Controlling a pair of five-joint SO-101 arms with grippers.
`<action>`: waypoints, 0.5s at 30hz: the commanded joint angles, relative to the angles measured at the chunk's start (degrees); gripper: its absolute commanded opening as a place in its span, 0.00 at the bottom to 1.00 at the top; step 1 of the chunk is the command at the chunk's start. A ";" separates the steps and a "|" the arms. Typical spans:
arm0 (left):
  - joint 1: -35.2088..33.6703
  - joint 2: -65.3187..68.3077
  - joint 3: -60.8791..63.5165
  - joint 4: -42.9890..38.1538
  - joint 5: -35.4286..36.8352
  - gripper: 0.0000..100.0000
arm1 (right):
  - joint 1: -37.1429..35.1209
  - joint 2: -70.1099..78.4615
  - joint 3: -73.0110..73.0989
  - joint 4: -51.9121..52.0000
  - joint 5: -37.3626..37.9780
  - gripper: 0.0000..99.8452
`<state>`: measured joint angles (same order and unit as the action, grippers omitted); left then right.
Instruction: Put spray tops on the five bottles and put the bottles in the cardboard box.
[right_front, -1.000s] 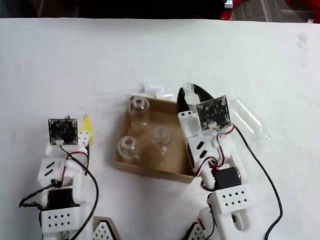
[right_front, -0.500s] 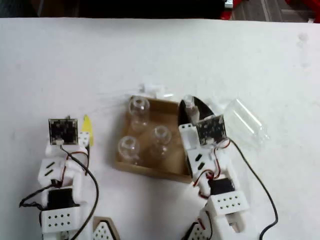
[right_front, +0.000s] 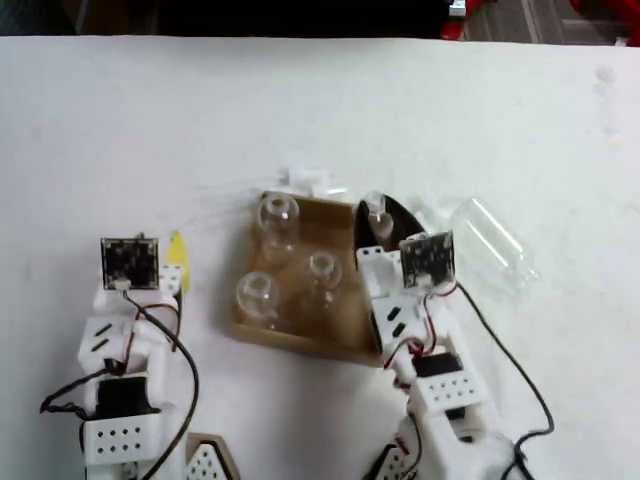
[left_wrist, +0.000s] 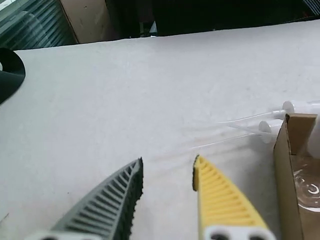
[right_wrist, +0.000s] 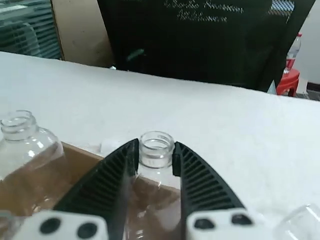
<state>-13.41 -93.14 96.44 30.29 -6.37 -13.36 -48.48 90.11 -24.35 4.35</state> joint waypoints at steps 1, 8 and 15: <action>1.01 -0.75 -0.44 -1.58 -0.70 0.15 | 2.42 5.85 -5.27 -1.45 -0.79 0.02; 1.01 -0.75 -0.44 -1.58 -0.70 0.15 | 2.33 6.11 -5.80 -1.45 -0.79 0.02; 1.01 -0.75 -0.44 -1.58 -0.70 0.15 | 1.89 5.93 -4.04 -1.27 -0.26 0.10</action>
<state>-13.32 -93.14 96.44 30.29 -6.37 -11.60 -42.24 86.42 -24.44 4.09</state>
